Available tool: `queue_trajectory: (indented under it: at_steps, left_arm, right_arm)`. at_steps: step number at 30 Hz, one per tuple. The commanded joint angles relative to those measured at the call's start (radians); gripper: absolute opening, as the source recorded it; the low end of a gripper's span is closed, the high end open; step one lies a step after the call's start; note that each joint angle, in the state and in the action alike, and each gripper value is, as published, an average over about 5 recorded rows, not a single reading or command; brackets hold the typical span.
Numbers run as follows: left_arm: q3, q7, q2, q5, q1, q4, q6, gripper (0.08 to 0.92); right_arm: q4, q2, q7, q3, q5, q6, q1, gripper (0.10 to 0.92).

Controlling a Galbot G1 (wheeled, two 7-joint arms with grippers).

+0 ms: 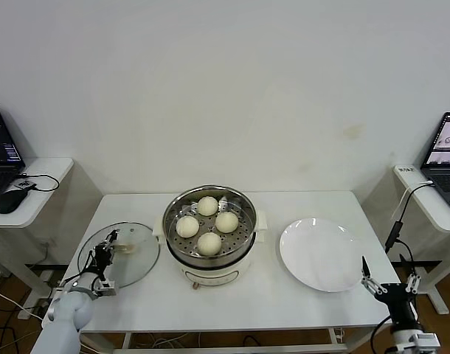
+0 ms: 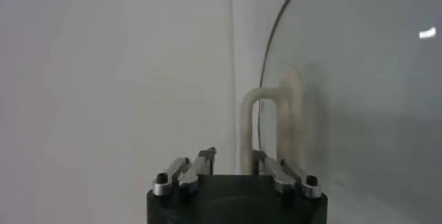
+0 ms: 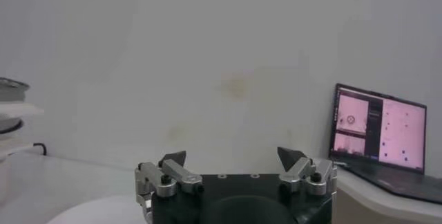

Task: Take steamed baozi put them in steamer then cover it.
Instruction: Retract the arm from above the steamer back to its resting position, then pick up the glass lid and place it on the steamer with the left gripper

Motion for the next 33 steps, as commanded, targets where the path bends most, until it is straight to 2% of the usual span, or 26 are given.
queue_trajectory:
  at_steps: [1,5,15,20,26,33]
  left_arm:
    - [-0.041,-0.047,0.021,-0.022,0.113,-0.178,0.037,0.199]
    - [-0.077,-0.007,0.055,-0.042,0.178,-0.329,0.112,0.155]
    - [-0.185,0.205,0.191,-0.236,0.278,-0.599,0.244,0.155]
    - [-0.174,0.284,0.208,-0.290,0.303,-0.759,0.295,0.155]
    - [-0.064,0.315,0.232,-0.349,0.280,-0.852,0.378,0.155]
    - [0.179,0.286,0.277,-0.403,0.193,-0.879,0.514,0.155]
  right_arm:
    - [0.000,-0.002,0.000,-0.002,-0.002,0.001,0.002,0.823]
    - [0.002,-0.003,-0.001,-0.004,-0.007,0.004,0.002,0.823]
    - [0.015,-0.001,-0.003,-0.015,-0.015,0.007,-0.004,0.823]
    - [0.009,0.005,-0.002,-0.026,-0.031,0.012,0.002,0.823]
    - [0.013,0.015,0.002,-0.037,-0.080,0.019,0.000,0.823]
    - [0.027,0.041,0.018,-0.038,-0.207,0.040,-0.022,0.823]
